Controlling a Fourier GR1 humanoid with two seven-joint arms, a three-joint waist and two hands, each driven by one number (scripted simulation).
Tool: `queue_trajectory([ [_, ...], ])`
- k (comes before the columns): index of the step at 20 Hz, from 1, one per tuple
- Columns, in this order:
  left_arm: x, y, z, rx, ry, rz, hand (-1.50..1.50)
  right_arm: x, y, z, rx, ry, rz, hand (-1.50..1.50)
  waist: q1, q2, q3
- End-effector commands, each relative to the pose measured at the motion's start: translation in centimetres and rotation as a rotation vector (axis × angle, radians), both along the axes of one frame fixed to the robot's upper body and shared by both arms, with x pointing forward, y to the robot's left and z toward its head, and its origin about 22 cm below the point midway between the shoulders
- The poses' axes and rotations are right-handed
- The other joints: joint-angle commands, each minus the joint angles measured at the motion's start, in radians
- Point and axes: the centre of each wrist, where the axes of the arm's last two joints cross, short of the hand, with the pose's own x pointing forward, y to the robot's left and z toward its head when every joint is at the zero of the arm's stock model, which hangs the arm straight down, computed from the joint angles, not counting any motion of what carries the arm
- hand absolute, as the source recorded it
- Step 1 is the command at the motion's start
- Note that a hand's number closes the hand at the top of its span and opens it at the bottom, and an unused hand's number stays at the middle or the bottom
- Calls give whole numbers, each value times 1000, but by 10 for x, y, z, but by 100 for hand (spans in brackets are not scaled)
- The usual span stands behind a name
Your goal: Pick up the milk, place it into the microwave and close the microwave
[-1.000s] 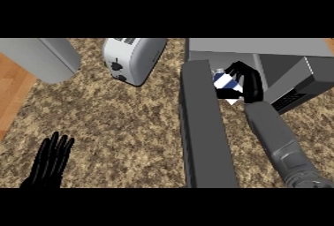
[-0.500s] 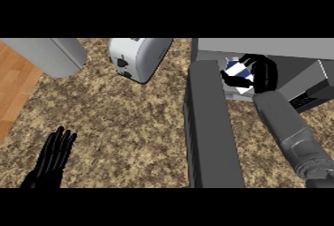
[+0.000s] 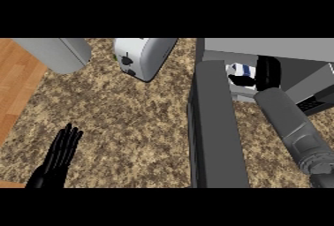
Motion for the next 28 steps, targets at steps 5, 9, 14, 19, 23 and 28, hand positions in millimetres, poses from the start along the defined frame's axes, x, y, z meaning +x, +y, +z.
queue_trajectory([
  [5, 3, -17, -9, -13, 8, -16, -150, 3, 17, 1, 53, 35, 109, -150, -2, 1, 1],
  [9, 4, -13, -2, -34, -19, -55, -150, -1, 16, -6, 133, 35, 189, -150, 0, 3, 2],
  [14, 5, -21, -4, -23, -28, -57, -150, -9, 21, -19, 244, 13, 233, -150, -24, -8, 1],
  [19, 10, -33, -6, -35, -16, -58, -150, -17, 12, -31, 336, 17, 254, -150, -49, -17, 0],
  [23, 1, -30, 3, -20, -30, -70, -150, -38, -5, -57, 417, 31, 247, -150, -55, -25, 0],
  [28, 6, -61, -12, -17, -37, -92, -150, -56, -18, -75, 475, 20, 278, -150, -73, -29, -1],
])
